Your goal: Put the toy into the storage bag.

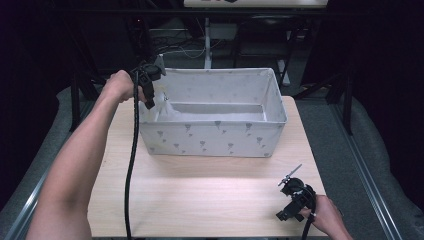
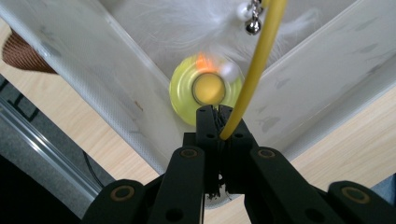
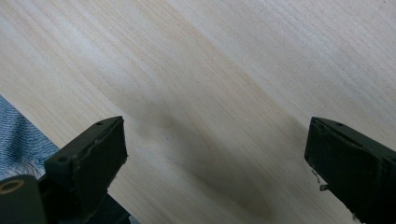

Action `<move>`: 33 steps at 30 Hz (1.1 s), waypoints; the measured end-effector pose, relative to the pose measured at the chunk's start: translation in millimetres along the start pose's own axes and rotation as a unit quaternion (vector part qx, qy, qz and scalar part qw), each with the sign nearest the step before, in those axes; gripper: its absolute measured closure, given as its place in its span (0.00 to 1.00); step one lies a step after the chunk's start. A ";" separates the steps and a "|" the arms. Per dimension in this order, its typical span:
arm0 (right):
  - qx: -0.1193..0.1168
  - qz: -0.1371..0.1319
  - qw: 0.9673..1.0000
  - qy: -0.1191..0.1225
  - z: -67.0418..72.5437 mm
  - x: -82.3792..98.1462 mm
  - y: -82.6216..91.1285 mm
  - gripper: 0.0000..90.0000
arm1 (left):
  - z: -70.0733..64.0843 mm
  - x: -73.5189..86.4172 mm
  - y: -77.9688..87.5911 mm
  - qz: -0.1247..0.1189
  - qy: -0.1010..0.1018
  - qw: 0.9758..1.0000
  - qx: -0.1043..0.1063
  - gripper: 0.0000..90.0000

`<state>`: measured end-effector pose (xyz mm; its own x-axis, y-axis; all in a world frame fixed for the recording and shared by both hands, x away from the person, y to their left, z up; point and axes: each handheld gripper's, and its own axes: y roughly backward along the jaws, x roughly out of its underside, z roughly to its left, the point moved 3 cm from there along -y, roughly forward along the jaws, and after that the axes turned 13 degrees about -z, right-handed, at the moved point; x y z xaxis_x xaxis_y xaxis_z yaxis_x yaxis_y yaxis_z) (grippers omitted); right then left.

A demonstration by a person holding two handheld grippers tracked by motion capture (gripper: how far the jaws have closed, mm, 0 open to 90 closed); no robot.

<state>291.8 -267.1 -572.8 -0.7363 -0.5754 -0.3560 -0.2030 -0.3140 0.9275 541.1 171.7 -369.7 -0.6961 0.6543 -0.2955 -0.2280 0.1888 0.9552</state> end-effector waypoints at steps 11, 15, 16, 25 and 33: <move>-0.001 0.000 1.000 -0.001 0.5 -0.1 -0.7 0.06 | 4.4 16.1 -16.2 0.021 0.009 1.000 0.003 0.97; 0.002 0.000 1.000 -0.001 0.6 -0.1 -0.9 0.06 | 4.7 20.2 -20.3 0.025 0.012 1.000 0.004 0.97; 0.002 0.000 1.000 -0.001 0.6 -0.1 -0.9 0.06 | 4.7 20.2 -20.3 0.025 0.012 1.000 0.004 0.97; 0.003 0.001 1.000 0.001 0.7 -0.2 -0.6 0.06 | 4.2 21.5 -9.7 -0.004 0.015 1.000 0.006 0.92; 0.002 0.002 1.000 -0.001 0.9 -0.1 -0.7 0.06 | 5.2 27.1 15.6 -0.051 0.025 0.998 -0.025 0.50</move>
<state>291.5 -266.1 -573.3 -0.7379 -0.5755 -0.3526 -0.2029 -0.3091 0.9291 522.2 196.1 -362.7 -0.7004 0.5957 -0.3932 -0.3320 0.2158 0.9183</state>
